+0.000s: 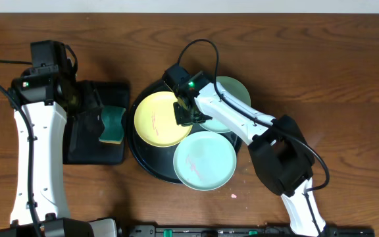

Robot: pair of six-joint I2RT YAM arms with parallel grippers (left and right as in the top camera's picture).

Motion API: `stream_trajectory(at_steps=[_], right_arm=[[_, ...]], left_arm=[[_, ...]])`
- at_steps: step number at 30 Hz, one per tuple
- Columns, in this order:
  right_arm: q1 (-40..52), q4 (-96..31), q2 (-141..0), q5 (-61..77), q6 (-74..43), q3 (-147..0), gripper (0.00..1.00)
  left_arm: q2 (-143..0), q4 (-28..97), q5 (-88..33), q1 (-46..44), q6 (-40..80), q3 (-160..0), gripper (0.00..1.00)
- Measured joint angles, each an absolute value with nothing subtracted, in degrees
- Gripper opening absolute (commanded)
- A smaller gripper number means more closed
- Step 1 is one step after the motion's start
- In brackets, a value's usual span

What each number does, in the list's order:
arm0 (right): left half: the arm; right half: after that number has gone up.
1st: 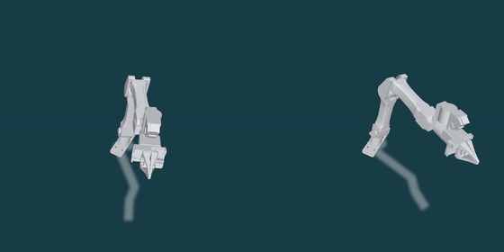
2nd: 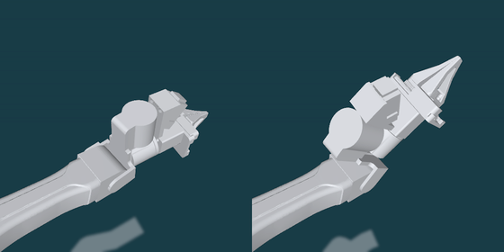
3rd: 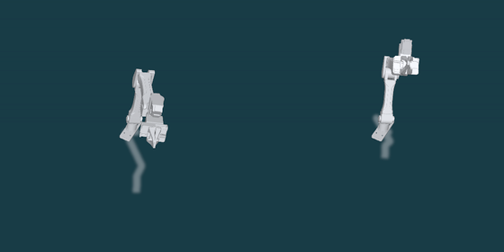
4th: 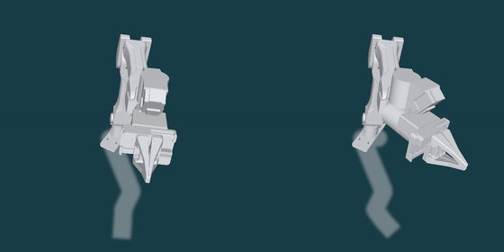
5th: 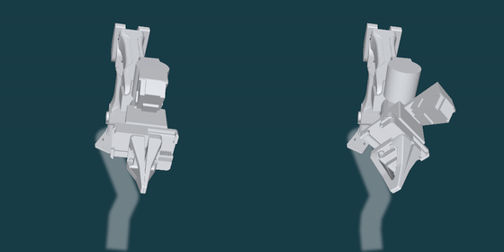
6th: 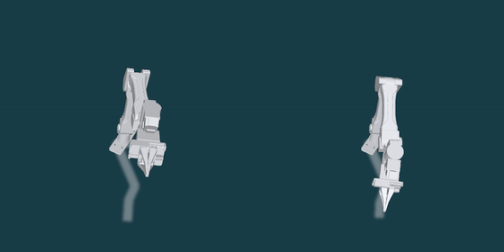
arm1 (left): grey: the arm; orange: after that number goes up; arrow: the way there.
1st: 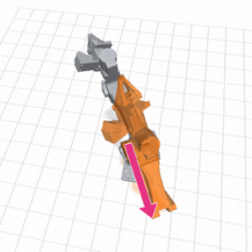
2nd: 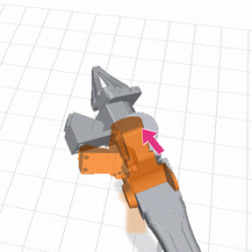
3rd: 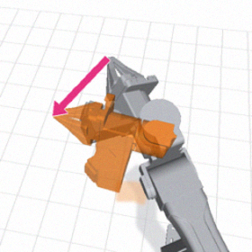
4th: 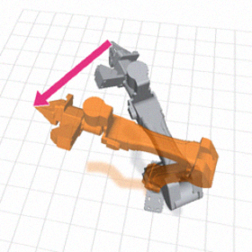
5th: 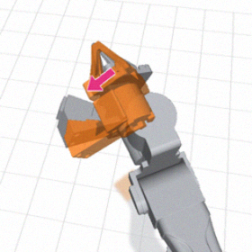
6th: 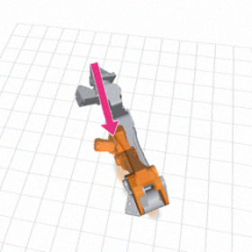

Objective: Clean dirty plates on tray and stack at the side
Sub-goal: 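Grasp the yellow plate rim with the right gripper and tilt it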

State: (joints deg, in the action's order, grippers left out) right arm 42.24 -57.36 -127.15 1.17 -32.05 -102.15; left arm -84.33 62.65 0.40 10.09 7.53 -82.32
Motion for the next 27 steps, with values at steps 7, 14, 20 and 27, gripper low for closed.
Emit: stream_trajectory(at_steps=[7, 14, 20, 27], right_arm=[[42.2, -56.7, -129.9, 1.3, -32.1, -102.1, 0.16], [42.2, -51.8, -130.6, 1.7, -32.6, -102.0, 0.01], [42.2, -49.4, -130.8, 2.6, -30.7, -102.0, 0.01], [42.1, -49.4, -130.8, 2.9, -29.5, -102.0, 0.01]], left_arm=[[-84.3, 62.7, 0.4, 10.1, 7.5, -82.3, 0.73], [-84.3, 62.3, 0.4, 10.1, 7.5, -82.0, 0.72], [-85.7, 61.1, 0.4, 10.1, 7.0, -80.8, 0.61], [-92.1, 61.1, 0.3, 10.1, 9.0, -80.5, 0.49]])
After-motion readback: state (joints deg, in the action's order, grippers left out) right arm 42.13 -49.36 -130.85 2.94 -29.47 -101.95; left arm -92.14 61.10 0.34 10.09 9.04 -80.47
